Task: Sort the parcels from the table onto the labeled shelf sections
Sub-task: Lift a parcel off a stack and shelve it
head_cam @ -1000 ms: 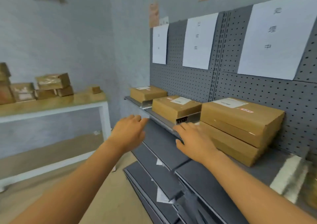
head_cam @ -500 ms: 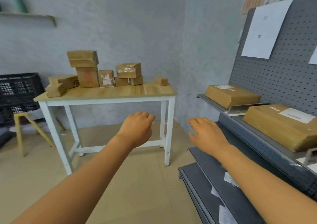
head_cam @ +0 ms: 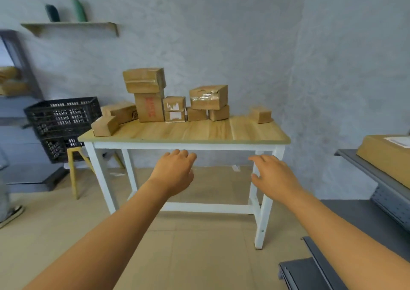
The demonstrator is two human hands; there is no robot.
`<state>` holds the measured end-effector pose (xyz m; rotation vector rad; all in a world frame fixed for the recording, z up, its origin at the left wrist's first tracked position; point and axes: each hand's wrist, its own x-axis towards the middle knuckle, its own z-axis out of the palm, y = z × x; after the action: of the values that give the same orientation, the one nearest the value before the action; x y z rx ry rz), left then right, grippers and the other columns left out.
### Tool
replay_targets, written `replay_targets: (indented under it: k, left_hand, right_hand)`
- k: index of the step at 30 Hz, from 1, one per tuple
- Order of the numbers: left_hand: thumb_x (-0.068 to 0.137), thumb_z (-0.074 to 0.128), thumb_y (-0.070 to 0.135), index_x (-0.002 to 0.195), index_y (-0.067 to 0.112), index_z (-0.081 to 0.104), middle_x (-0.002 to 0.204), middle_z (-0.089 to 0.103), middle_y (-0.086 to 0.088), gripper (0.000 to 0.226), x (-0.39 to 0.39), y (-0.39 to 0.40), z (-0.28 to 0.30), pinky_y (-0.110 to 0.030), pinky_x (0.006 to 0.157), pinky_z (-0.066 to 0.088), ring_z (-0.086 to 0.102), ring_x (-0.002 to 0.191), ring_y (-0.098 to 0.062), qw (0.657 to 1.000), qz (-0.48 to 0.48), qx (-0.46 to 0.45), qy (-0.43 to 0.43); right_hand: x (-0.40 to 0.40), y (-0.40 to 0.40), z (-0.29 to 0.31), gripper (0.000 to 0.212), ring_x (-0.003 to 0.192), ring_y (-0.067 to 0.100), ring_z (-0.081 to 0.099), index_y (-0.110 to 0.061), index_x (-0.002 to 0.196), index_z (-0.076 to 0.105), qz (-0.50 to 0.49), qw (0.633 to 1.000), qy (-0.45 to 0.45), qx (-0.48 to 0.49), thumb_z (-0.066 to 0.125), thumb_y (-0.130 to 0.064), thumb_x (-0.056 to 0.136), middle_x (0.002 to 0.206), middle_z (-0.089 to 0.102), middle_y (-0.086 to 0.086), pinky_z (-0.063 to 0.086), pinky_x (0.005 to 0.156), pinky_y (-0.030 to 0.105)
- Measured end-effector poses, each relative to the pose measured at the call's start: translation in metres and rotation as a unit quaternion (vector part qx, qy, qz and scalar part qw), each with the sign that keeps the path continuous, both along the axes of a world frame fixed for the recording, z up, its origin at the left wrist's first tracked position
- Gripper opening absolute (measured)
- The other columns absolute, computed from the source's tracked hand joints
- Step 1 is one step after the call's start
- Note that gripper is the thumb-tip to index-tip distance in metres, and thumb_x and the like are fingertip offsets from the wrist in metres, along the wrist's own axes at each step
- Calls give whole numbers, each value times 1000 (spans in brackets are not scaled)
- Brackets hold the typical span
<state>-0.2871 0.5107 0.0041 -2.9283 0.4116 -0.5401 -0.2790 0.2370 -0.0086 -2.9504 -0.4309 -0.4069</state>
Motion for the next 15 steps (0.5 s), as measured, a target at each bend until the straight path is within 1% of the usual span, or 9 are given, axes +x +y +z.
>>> replay_targets:
  k: [2, 4, 7, 11, 15]
  left_hand:
    - [95, 46, 30, 129, 19, 50, 118, 60, -4, 36, 27, 19, -3, -35, 89, 45, 55, 110, -25, 1000, 15, -6, 3]
    - [95, 46, 30, 129, 20, 50, 117, 60, -2, 36, 54, 41, -8, -34, 87, 45, 55, 107, -24, 999, 35, -10, 2]
    - [95, 47, 29, 126, 20, 52, 114, 60, -2, 33, 96, 76, -13, -32, 81, 42, 55, 105, -24, 998, 59, -18, 6]
    - [96, 47, 32, 133, 21, 49, 122, 59, -1, 39, 158, 130, -16, -34, 89, 46, 55, 111, -23, 997, 77, -13, -1]
    - [97, 48, 34, 135, 22, 47, 124, 58, -1, 40, 223, 187, -16, -35, 92, 46, 54, 113, -23, 996, 92, -21, 2]
  right_hand:
    - [34, 26, 1, 48, 127, 24, 45, -20, 145, 42, 28, 1000, 6, 11, 48, -26, 97, 137, 52, 2, 38, 104, 37]
    - [69, 52, 0, 47, 127, 23, 44, -20, 143, 41, 56, 998, 9, 4, 47, -25, 97, 136, 51, 1, 38, 103, 37]
    - [123, 90, -2, 46, 129, 23, 43, -21, 143, 42, 82, 996, 13, 10, 47, -25, 97, 138, 51, 0, 35, 106, 37]
    - [197, 146, -8, 46, 129, 23, 43, -20, 142, 43, 105, 994, 5, 7, 49, -26, 97, 139, 51, 1, 38, 103, 36]
    - [269, 203, -8, 46, 127, 23, 44, -20, 142, 43, 117, 993, 6, -4, 49, -28, 97, 137, 52, 0, 41, 99, 35]
